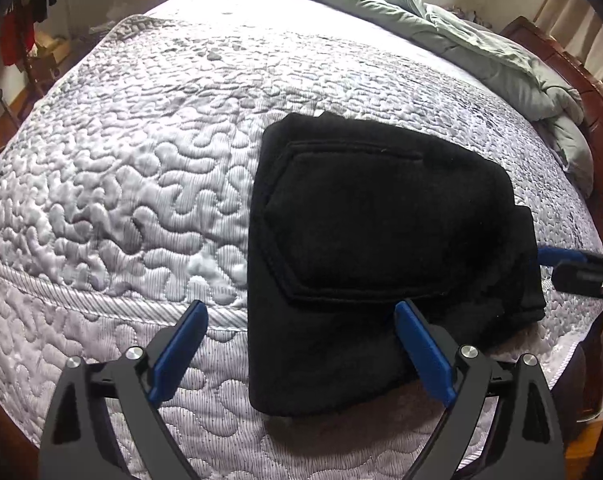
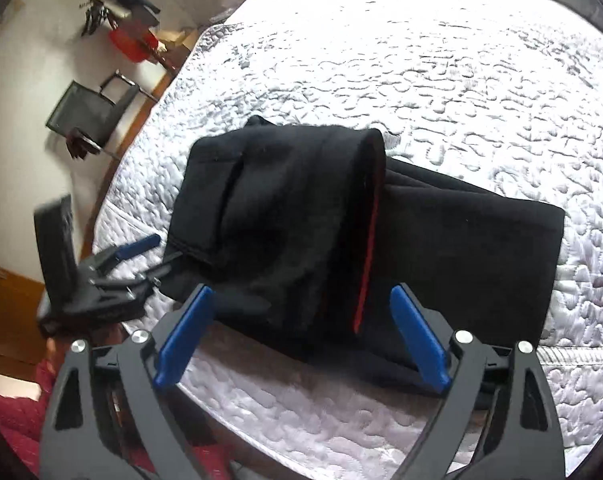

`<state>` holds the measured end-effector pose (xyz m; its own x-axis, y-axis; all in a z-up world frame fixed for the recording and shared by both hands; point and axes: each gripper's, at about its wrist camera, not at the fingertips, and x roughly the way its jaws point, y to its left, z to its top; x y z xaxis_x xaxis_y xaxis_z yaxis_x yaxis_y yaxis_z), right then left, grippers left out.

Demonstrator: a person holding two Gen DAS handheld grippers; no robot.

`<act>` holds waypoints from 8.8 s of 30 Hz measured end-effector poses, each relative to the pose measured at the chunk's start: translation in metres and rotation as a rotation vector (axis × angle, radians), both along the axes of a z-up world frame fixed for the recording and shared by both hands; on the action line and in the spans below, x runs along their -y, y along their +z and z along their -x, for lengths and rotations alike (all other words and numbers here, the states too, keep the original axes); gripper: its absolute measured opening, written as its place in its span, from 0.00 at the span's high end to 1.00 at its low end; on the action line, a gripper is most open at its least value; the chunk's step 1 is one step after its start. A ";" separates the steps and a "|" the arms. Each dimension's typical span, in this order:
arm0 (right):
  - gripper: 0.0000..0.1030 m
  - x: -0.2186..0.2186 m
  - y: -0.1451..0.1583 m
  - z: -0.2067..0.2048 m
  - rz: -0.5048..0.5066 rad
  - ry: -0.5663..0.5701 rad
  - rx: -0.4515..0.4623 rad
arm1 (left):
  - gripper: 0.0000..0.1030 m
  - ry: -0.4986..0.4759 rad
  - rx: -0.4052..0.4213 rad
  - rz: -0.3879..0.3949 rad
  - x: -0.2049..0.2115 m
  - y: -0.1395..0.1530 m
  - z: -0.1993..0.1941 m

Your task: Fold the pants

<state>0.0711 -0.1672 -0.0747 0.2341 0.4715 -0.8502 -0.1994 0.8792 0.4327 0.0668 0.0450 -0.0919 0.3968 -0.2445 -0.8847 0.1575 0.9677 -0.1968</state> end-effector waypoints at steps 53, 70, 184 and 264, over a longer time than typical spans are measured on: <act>0.83 0.099 0.043 0.005 -0.108 -0.151 0.072 | 0.08 0.004 0.013 0.015 0.036 0.032 0.013; 0.87 0.146 -0.001 0.015 -0.093 -0.286 0.034 | 0.08 0.019 -0.048 -0.006 0.034 0.009 0.004; 0.18 0.107 -0.074 0.016 0.153 -0.330 -0.102 | 0.23 -0.175 -0.162 -0.021 0.112 -0.037 -0.047; 0.21 0.170 0.026 -0.080 0.007 -0.232 0.282 | 0.23 -0.114 0.307 -0.182 0.138 0.017 -0.102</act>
